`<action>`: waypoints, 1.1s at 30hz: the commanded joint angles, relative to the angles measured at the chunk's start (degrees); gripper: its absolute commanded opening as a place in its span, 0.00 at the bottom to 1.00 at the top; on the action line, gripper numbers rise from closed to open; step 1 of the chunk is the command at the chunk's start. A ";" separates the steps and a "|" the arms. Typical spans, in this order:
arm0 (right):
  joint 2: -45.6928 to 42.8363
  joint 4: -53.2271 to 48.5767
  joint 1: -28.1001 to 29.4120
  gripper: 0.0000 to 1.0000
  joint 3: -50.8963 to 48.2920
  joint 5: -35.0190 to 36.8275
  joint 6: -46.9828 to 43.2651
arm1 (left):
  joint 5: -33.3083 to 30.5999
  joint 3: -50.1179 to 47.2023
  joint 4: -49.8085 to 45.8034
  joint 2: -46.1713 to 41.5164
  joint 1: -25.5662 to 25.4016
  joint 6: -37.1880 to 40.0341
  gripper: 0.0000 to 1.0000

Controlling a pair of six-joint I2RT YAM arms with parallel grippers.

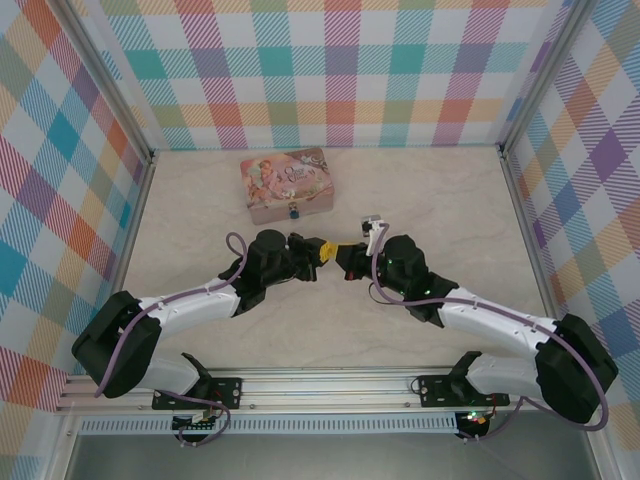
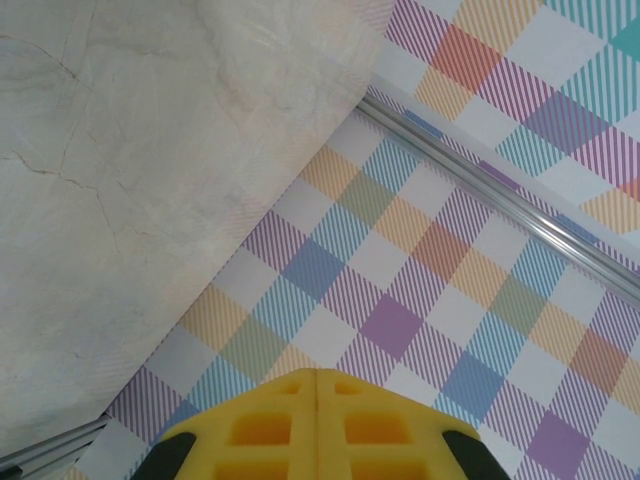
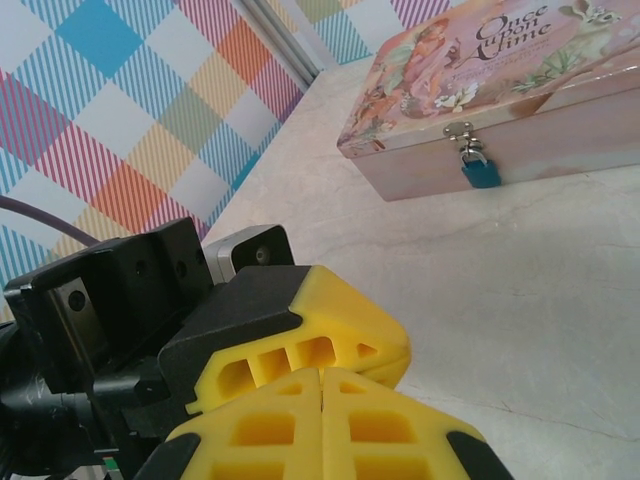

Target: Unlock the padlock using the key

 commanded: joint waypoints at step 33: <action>0.00 29.04 -12.48 0.74 -2.53 -34.89 11.81 | 2.17 11.33 -8.20 -13.71 -1.11 73.62 0.00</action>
